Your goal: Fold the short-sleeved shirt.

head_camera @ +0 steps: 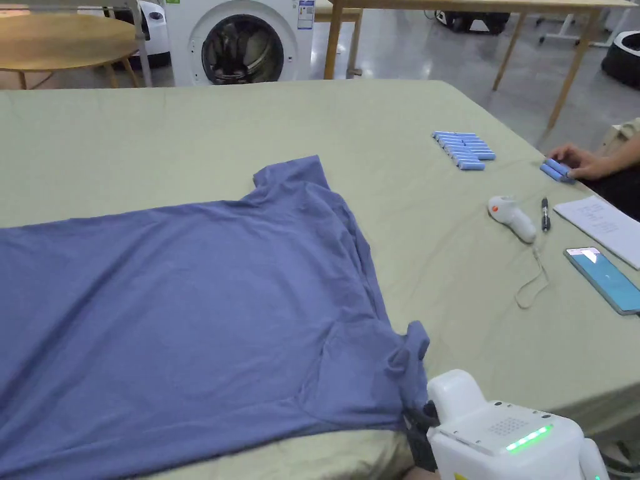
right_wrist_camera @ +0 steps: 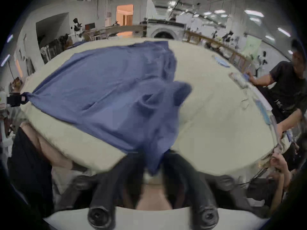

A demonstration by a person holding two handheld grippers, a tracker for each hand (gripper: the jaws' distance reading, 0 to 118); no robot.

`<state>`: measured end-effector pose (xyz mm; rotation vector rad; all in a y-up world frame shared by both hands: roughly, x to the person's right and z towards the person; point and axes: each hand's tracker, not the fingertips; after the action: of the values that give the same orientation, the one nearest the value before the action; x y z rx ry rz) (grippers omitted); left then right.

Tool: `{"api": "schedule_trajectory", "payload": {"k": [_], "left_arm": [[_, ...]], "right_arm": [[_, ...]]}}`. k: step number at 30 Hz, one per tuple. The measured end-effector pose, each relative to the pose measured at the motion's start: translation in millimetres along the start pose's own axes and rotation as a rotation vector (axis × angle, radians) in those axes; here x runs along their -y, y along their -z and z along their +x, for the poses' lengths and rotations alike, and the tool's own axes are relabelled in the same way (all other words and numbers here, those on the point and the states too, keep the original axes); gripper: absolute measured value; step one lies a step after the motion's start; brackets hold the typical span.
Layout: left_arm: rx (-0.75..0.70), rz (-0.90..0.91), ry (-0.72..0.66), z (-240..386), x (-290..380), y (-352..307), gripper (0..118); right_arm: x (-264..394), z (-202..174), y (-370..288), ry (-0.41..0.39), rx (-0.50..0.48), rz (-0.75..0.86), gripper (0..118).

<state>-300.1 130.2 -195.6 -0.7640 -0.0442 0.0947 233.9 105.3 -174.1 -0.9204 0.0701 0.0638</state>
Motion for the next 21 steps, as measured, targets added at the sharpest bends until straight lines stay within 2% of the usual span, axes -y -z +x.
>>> {"api": "schedule_trajectory", "payload": {"k": [1,4,6,12,14,17,21], "left_arm": [[-0.002,-0.002,-0.001,0,1,-1,3],[-0.001,-0.007,0.001,-3,2,-3,3],[0.002,-0.009,0.010,-3,1,-6,3],[0.011,-0.008,0.056,-14,-27,-6,3],[0.025,-0.009,0.082,-18,-45,-3,3],[0.042,-0.004,0.107,-23,-83,6,3],[0.073,-0.023,0.124,-27,-130,41,3]], "right_arm": [[0,-5,-6,-0.009,0.033,0.028,7],[0,-8,-20,-0.006,0.003,0.061,7],[-2,-9,-28,0.018,0.013,0.091,6],[-29,-1,-59,-0.004,0.036,0.171,6],[-46,4,-61,-0.031,0.045,0.180,6],[-82,12,-55,-0.129,0.075,0.187,6],[-135,19,-34,-0.175,0.065,0.177,6]]}}
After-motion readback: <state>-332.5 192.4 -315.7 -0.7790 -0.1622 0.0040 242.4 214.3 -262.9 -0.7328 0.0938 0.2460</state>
